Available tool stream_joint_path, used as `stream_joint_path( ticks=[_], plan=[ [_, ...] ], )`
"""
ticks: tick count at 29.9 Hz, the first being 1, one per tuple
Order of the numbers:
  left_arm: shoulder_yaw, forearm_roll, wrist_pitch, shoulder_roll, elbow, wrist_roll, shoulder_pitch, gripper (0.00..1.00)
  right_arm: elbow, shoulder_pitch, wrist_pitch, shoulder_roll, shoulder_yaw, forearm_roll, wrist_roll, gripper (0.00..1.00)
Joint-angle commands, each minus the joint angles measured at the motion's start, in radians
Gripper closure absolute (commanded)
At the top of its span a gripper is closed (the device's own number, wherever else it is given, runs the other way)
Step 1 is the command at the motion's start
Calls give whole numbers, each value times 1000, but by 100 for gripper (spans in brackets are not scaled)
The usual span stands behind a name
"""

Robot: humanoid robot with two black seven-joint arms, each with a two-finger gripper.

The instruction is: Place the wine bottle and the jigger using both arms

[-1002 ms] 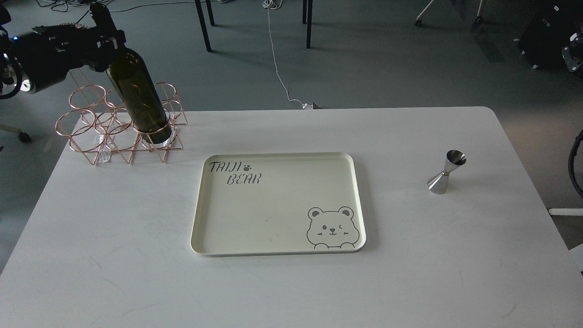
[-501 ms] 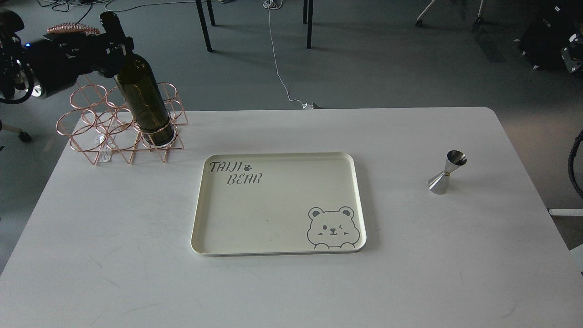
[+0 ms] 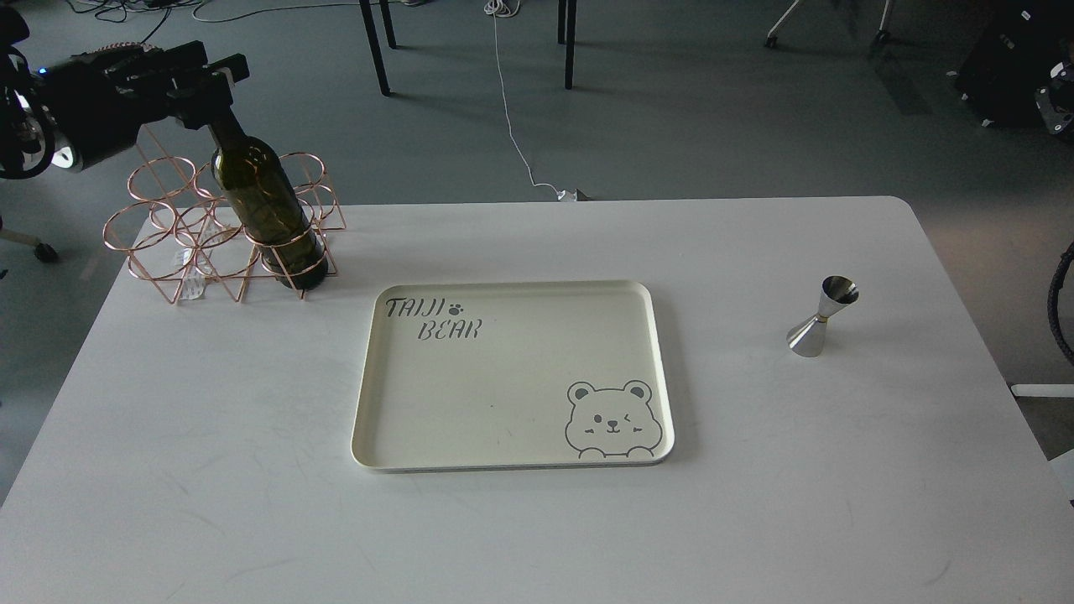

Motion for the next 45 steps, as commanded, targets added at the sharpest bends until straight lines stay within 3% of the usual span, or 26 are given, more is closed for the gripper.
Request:
stream_joint_path(
  ticks=[1,14,22,28,35,40,45],
  plan=[
    [-20,-183,0,17,0,-7,-7,4,0,0,-2,-1,-1,0,0,2],
    [-109,-897,-23,55,133,-10,-4,2,-32,3,-15,-11,29,-5,0,1],
    [-104,-1582,-265,70,274,-12,79,2,-114,-11,-6,4,33,2,0,1],
    [-107,-1758,-377,30,359,-9,209,2,-114,-87,5,41,40,3,0,1],
    [-109,-1926,-448,-5,357,-7,312,1,-114,-159,141,41,46,119,0,1],
    [-114,-1985,-455,-42,357,-15,404,2,-109,-209,149,45,46,176,0,1],
    [-133,-2036,-455,-83,357,-39,476,2,-112,-259,222,58,48,245,0,1]
  ],
)
